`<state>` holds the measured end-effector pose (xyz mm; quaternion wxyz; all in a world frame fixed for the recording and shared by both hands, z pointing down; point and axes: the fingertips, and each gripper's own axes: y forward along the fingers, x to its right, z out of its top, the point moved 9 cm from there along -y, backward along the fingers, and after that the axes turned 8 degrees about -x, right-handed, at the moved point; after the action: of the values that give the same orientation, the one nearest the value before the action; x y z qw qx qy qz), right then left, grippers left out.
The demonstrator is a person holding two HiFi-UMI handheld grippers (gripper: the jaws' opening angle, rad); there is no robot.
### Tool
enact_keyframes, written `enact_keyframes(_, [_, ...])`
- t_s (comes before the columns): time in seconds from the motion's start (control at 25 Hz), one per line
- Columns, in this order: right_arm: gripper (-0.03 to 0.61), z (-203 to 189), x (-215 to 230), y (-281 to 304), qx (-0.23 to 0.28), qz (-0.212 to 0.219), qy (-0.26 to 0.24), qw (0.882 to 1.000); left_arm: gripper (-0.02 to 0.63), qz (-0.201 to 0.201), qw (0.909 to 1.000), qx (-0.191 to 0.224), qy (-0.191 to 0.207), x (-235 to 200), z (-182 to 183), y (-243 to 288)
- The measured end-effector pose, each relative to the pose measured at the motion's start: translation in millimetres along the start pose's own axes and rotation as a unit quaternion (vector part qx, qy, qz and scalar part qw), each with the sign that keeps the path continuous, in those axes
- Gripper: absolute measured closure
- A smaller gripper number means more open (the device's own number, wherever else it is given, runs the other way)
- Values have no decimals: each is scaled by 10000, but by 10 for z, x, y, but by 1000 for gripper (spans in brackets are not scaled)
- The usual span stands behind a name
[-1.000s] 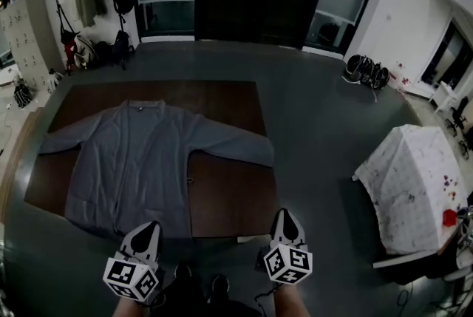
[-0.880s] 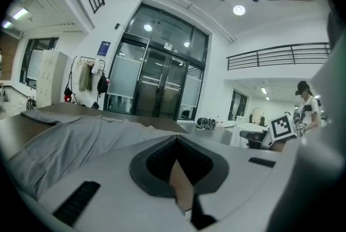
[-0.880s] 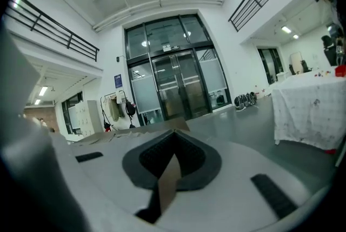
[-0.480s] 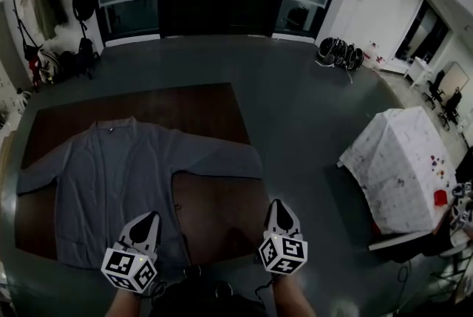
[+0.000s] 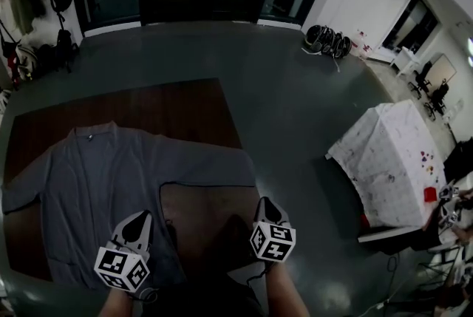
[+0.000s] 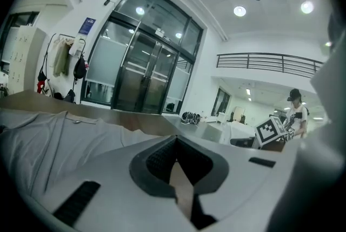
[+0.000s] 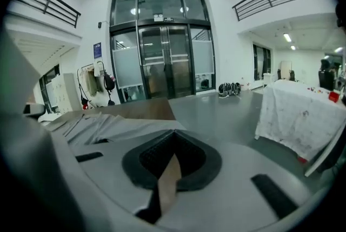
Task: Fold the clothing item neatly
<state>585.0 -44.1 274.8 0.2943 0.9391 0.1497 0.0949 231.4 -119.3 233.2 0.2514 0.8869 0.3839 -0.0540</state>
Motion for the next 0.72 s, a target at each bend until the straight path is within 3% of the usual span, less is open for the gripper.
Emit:
enact_keyframes(0.16, [591,-25,111,345,-444,201,-68,9988,606,172,9998,-27,-99,-30,42,212])
enact_keyframes(0.52, [488,-29,295,1040,-1193,638,-264,9905,606,497,9982,-275,-176,79,-8,550])
enact_keyframes(0.72, [469,-38,387,1345,-1519,790,-24,9852,606,647,9972,-372,-58,95,28,659])
